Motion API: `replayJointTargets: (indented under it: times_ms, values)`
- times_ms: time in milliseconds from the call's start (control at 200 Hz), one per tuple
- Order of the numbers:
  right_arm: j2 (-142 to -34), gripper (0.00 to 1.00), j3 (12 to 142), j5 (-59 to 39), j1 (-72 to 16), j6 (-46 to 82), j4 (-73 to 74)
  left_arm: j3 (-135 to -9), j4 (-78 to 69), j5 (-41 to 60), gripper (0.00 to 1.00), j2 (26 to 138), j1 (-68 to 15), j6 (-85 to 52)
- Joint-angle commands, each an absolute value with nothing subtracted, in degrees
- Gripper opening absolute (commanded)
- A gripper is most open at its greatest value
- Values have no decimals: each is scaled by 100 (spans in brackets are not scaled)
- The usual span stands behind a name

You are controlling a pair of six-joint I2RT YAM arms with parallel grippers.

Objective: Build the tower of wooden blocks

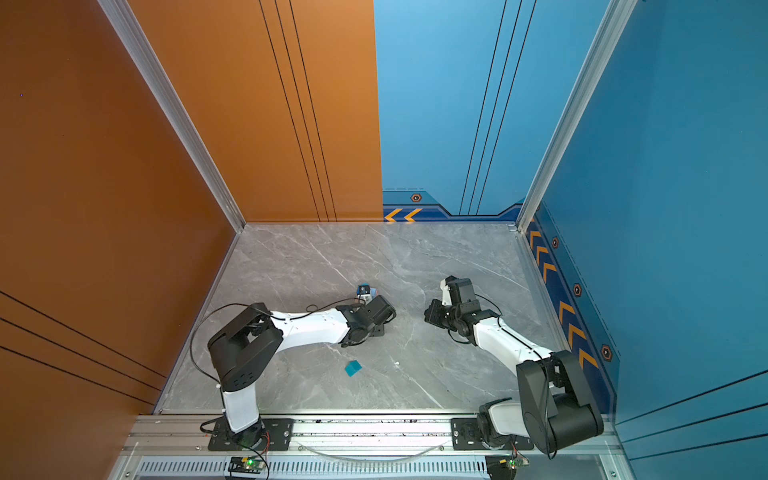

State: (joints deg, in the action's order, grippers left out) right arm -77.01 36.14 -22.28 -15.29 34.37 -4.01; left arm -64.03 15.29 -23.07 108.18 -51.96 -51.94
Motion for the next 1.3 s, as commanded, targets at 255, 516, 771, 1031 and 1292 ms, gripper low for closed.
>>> replayJointTargets:
  times_ms: [255, 516, 771, 1031, 1292]
  values:
    - [-7620, 0, 3552, -2268, -1494, 3375, -430, -6481, 1560, -2254, 44, 11113, -5075, -5209]
    - [-7655, 0, 3551, -2285, -1490, 3391, -413, -6539, 1590, -2161, 35, 11169, -5065, -5124]
    - [-7644, 0, 3552, -2285, -1486, 3410, -411, -6539, 1704, -2188, 28, 11057, -5148, -5002]
    - [-7594, 0, 3533, -2285, -1516, 3443, -430, -6488, 1993, -2414, 27, 10646, -5400, -4778]
    - [-7544, 0, 3533, -2243, -1610, 3482, -431, -6457, 2449, -2801, 27, 9977, -5607, -4484]
